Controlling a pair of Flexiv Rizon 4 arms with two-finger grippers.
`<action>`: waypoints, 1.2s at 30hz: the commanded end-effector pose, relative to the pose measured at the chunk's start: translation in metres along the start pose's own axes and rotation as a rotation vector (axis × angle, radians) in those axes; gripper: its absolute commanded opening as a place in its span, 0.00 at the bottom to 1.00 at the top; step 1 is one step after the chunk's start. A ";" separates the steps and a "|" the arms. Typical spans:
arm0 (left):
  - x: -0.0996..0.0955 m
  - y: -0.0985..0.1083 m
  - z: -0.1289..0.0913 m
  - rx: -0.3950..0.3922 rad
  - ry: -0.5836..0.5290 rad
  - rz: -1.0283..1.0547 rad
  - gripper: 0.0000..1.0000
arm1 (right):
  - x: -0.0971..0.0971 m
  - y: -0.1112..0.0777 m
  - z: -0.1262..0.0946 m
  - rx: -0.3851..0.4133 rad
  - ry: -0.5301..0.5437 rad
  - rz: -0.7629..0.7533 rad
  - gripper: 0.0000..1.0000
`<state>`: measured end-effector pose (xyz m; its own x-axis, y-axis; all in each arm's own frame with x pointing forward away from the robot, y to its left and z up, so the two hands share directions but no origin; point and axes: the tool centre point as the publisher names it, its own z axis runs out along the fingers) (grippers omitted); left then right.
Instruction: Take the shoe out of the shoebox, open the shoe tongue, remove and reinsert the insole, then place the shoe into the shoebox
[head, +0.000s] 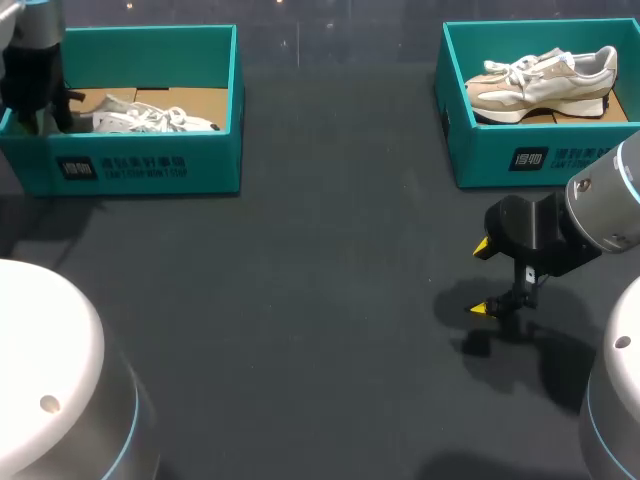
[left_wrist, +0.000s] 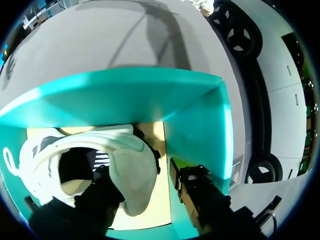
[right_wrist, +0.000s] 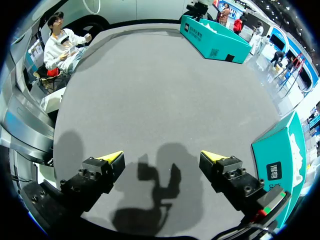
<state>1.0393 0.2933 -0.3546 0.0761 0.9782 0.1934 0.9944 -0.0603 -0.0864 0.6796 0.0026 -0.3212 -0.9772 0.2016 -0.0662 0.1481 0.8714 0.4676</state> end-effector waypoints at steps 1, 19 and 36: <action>-0.001 0.000 -0.004 -0.005 -0.005 0.001 0.58 | 0.002 0.000 0.000 0.001 -0.003 -0.001 1.00; -0.007 0.004 -0.043 -0.071 -0.059 -0.002 0.78 | 0.002 0.000 0.000 0.001 -0.003 -0.001 1.00; -0.007 -0.009 -0.109 -0.123 -0.093 -0.042 0.84 | 0.002 0.000 0.000 0.001 -0.003 -0.001 1.00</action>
<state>1.0492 0.2620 -0.2646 0.0319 0.9940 0.1043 0.9989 -0.0353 0.0308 0.6796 0.0026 -0.3212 -0.9772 0.2015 -0.0662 0.1480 0.8715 0.4676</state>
